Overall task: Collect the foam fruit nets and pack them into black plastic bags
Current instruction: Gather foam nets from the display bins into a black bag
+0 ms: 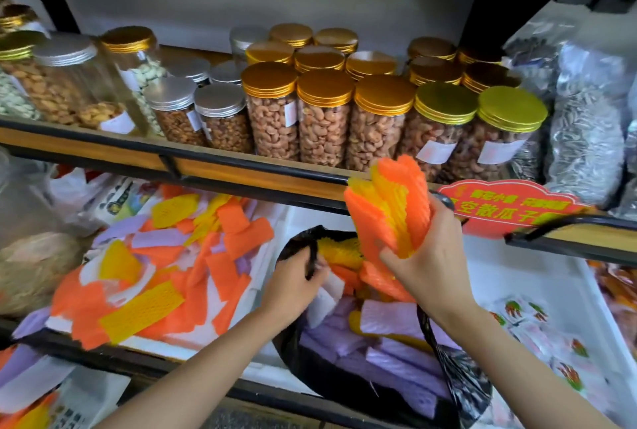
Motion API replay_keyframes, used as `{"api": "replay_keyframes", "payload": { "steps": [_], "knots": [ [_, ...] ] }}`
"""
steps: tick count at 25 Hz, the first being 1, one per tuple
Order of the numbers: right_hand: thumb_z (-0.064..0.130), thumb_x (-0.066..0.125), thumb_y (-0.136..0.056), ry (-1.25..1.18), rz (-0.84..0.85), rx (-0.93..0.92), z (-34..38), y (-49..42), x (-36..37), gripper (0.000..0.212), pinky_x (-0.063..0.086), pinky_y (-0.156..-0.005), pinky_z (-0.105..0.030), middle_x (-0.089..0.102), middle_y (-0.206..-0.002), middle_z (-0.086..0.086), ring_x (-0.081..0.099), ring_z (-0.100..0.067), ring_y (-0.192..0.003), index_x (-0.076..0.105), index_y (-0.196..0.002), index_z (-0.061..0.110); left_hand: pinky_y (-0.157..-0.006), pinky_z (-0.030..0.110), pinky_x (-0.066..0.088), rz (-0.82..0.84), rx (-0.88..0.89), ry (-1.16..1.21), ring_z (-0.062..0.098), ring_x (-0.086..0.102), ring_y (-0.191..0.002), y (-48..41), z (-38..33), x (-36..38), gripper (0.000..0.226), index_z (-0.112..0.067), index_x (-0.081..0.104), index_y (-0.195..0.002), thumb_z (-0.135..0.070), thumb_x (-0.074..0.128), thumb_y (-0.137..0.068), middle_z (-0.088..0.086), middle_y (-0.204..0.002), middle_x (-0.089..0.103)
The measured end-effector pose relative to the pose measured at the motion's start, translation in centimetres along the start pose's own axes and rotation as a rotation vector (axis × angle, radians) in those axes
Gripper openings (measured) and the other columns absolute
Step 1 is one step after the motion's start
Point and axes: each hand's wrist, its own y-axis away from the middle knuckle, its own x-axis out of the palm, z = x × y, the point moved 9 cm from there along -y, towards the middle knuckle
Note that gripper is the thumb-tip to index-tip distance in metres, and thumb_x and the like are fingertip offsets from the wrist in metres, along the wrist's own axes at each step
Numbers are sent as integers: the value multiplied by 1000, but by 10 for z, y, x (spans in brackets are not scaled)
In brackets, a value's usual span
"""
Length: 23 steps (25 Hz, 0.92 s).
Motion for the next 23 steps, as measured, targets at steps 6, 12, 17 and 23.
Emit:
{"api": "replay_keyframes", "payload": {
  "steps": [6,12,17,23],
  "knots": [
    [57,70,-49,473,333,-285,13,53,70,74,51,-62,-38,61,-89,-4,60,-27,-76,57,-106,12,-57,33,33,-220,-56,49,20,51,-59,-15,6,-58,19,-17,47,-76,-22,58,-92,1,-61,53],
    [36,75,-71,685,551,-234,-12,48,132,70,46,-86,-40,56,-117,-8,53,-29,-107,46,-133,19,-58,35,39,-225,29,206,23,54,-56,1,-16,-76,22,-22,52,-69,-24,58,-90,6,-59,57],
    [21,60,-89,466,642,20,-33,57,167,69,41,-94,-35,35,-136,-8,38,-27,-126,22,-147,27,-62,30,44,-123,112,146,15,58,-62,31,-34,-68,13,-21,57,-76,-22,61,-88,-5,-63,58],
    [31,62,-89,261,584,-8,-27,67,154,81,6,-117,-25,16,-156,-5,9,-17,-145,12,-149,10,-76,21,47,70,244,36,4,57,-82,32,-41,-23,3,-20,60,-91,-23,58,-91,-14,-83,58]
  ]
}}
